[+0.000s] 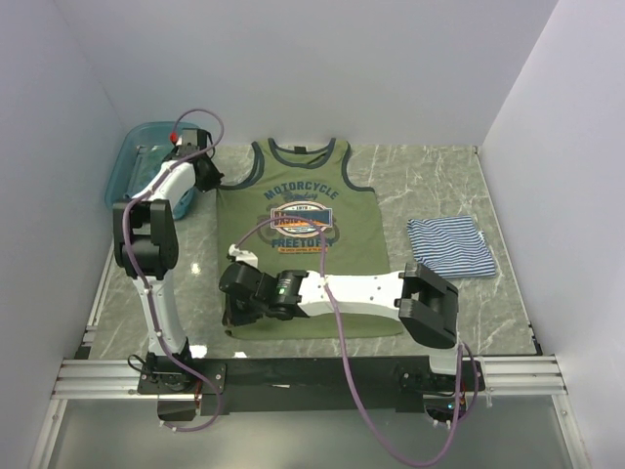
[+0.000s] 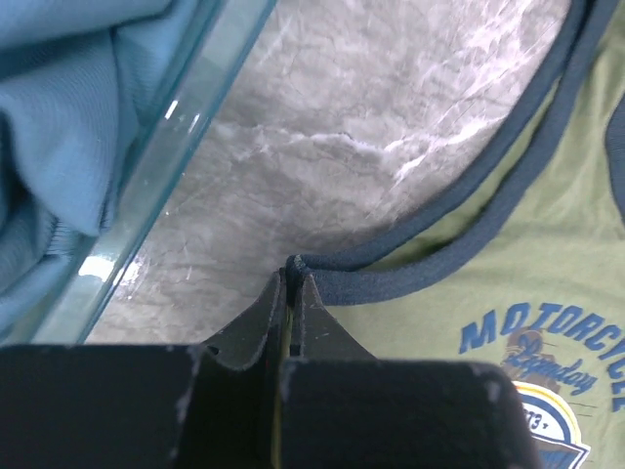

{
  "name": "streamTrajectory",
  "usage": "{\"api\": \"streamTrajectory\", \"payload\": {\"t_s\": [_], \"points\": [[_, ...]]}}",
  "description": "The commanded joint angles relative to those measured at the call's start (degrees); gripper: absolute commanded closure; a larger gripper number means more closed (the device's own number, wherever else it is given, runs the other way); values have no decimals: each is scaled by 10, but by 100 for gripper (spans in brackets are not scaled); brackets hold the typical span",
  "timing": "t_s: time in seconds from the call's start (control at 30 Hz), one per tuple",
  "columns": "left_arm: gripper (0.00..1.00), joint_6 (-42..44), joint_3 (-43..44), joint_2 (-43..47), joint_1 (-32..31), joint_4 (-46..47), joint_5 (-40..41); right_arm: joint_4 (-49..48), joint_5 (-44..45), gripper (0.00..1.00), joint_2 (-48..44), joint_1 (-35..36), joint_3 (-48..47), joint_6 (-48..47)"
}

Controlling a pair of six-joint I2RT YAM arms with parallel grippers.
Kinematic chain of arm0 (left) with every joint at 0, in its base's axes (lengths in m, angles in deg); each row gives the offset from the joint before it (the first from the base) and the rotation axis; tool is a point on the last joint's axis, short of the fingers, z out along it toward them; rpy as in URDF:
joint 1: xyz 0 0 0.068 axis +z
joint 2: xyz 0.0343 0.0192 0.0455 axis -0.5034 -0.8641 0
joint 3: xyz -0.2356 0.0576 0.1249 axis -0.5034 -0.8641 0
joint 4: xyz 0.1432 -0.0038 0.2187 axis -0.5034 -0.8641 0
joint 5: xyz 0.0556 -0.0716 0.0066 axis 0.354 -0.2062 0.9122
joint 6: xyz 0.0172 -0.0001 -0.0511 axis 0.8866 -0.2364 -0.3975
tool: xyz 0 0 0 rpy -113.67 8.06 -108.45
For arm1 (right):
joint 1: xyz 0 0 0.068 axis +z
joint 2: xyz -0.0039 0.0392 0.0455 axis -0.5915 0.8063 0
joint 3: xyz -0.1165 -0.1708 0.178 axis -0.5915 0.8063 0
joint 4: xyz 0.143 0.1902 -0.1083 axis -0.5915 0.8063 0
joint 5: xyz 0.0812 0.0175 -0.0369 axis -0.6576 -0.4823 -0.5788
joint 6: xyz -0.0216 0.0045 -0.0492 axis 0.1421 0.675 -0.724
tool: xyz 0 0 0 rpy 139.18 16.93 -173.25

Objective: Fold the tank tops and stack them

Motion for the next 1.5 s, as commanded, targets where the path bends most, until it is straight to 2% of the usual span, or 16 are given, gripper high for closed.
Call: {"api": "streamTrajectory", "payload": {"t_s": [0.0, 0.5, 0.7, 1.07, 1.47], "points": [[100, -1, 44, 33, -11, -18, 31, -16, -2, 100, -45, -2, 32, 0], [99, -10, 142, -47, -168, -43, 75, -103, 42, 100, -239, -37, 333, 68], [100, -23, 190, -94, -209, -51, 74, -119, 60, 100, -284, -39, 411, 96], [100, -24, 204, -109, -235, -38, 71, -130, 82, 100, -323, -40, 479, 120], [100, -17, 217, -107, -244, -35, 59, -132, 89, 100, -331, -41, 507, 140]]}}
